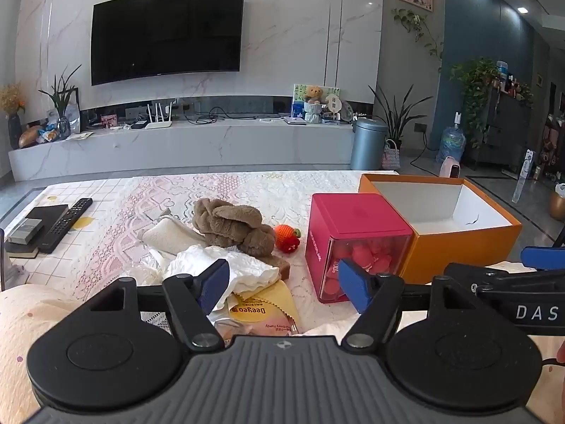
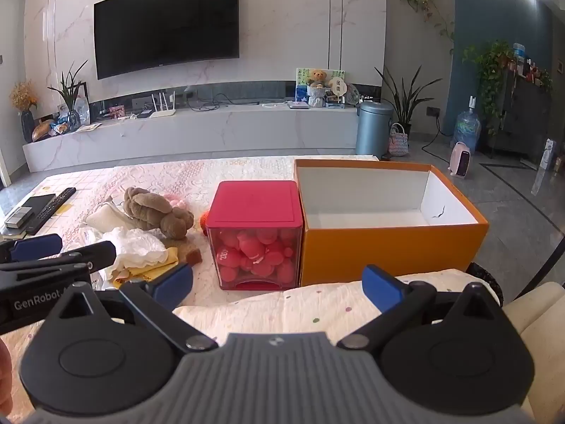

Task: Organize soft objects

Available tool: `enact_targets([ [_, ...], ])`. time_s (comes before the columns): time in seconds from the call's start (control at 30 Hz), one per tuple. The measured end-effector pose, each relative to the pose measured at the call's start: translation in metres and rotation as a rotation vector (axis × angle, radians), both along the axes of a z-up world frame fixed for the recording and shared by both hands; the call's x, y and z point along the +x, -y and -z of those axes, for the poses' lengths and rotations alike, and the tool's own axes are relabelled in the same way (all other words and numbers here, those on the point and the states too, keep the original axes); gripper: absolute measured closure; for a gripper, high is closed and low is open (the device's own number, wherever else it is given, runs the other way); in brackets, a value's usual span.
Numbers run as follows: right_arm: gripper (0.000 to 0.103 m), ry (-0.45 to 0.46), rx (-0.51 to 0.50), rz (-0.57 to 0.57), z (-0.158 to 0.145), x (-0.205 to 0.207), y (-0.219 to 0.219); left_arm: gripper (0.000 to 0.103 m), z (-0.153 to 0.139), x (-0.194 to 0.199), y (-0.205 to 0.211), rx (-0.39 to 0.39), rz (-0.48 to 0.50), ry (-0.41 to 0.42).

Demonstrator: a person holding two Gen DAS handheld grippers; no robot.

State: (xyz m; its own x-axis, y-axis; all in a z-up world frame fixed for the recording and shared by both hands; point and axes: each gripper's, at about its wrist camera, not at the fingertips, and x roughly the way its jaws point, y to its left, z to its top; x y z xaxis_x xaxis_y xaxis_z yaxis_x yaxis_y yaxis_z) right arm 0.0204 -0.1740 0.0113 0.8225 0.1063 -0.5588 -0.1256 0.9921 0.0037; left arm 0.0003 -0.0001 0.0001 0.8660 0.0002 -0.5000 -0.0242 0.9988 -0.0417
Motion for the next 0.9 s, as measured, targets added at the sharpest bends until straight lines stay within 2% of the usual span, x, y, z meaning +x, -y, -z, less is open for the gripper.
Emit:
enact_targets([
  [0.43,0.003,-0.028,-0.021,0.010,0.002,0.006,-0.005,0.020,0.010,0.003,0.000,0.001,0.016,-0.007],
  [0.9,0.003,-0.051,-0.007,0.032,0.004,0.009,-0.001,0.020,0.006,0.003,0.006,0.007,0.031,-0.031],
])
